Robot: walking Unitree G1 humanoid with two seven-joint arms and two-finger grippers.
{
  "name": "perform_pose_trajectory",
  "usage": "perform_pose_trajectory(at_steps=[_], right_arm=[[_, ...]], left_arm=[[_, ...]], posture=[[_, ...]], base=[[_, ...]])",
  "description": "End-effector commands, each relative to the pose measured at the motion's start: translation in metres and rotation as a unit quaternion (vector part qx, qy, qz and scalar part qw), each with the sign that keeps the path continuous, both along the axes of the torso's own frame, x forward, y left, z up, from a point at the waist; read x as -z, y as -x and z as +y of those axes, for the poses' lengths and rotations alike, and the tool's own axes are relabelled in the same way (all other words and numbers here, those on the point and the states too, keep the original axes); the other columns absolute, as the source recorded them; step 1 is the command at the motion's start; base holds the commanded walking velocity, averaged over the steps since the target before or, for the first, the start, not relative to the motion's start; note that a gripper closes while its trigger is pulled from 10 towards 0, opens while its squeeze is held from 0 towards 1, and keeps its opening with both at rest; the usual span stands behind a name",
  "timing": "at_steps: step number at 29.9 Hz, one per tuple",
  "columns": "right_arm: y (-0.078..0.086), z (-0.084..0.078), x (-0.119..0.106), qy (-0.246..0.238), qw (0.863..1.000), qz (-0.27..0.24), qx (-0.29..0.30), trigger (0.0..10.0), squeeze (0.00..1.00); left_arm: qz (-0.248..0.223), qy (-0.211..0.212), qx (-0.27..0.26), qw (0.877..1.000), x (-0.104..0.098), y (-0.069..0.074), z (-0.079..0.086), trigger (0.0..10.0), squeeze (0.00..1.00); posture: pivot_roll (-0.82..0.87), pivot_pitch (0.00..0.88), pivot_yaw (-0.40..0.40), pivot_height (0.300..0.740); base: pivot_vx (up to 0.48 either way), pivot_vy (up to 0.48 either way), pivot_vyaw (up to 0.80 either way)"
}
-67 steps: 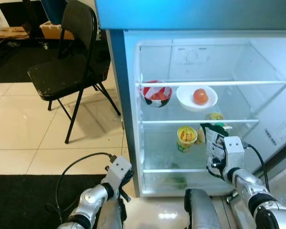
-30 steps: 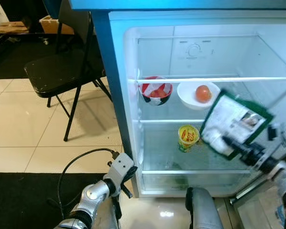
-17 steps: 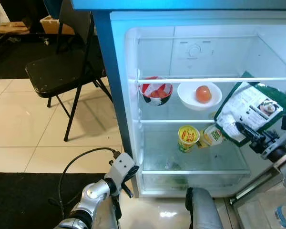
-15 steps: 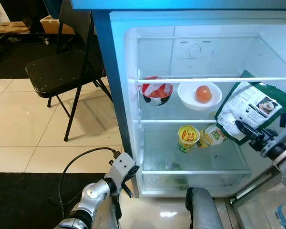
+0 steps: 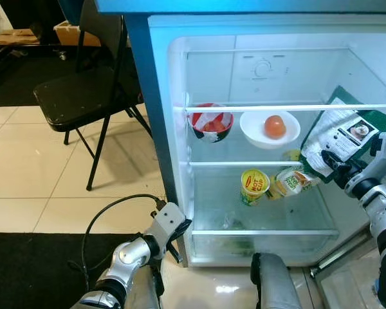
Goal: Restocking fridge
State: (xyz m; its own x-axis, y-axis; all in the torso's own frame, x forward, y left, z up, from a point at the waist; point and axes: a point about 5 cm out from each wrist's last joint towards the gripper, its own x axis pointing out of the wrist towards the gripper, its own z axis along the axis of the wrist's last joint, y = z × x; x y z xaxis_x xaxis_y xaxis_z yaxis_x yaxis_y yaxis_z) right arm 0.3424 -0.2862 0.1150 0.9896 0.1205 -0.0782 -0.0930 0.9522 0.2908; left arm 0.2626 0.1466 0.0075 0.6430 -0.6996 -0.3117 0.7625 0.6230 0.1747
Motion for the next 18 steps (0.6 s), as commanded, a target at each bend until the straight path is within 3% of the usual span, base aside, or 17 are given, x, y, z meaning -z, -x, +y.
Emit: perform_pose_trajectory(at_steps=[1,9,13,16,18], right_arm=[[-0.004,0.001,-0.007,0.015,1.0,-0.014,0.008,10.0,0.0],[-0.006,0.005,-0.003,0.024,0.999,-0.002,0.024,10.0,0.0],[-0.008,0.01,0.001,0.036,0.999,0.009,0.036,10.0,0.0],[-0.008,0.011,0.002,0.041,0.998,0.012,0.039,10.0,0.0],[-0.009,0.017,0.005,0.048,0.998,0.02,0.038,10.0,0.0]], left_arm=[[-0.011,0.011,0.016,1.0,-0.002,0.001,-0.008,10.0,0.0],[-0.074,0.035,0.026,0.996,-0.022,-0.01,-0.019,10.0,0.0],[-0.138,0.065,0.039,0.987,-0.048,-0.022,-0.029,10.0,0.0],[-0.15,0.068,0.044,0.985,-0.053,-0.024,-0.03,10.0,0.0],[-0.178,0.086,0.048,0.979,-0.068,-0.03,-0.034,10.0,0.0]], posture=[[-0.05,0.0,-0.049,0.41],[-0.05,0.0,-0.049,0.41],[-0.05,0.0,-0.049,0.41],[-0.05,0.0,-0.049,0.41],[-0.05,0.0,-0.048,0.41]], base=[[0.0,0.0,0.0],[0.0,0.0,0.0],[0.0,0.0,0.0],[0.0,0.0,0.0],[0.0,0.0,0.0]])
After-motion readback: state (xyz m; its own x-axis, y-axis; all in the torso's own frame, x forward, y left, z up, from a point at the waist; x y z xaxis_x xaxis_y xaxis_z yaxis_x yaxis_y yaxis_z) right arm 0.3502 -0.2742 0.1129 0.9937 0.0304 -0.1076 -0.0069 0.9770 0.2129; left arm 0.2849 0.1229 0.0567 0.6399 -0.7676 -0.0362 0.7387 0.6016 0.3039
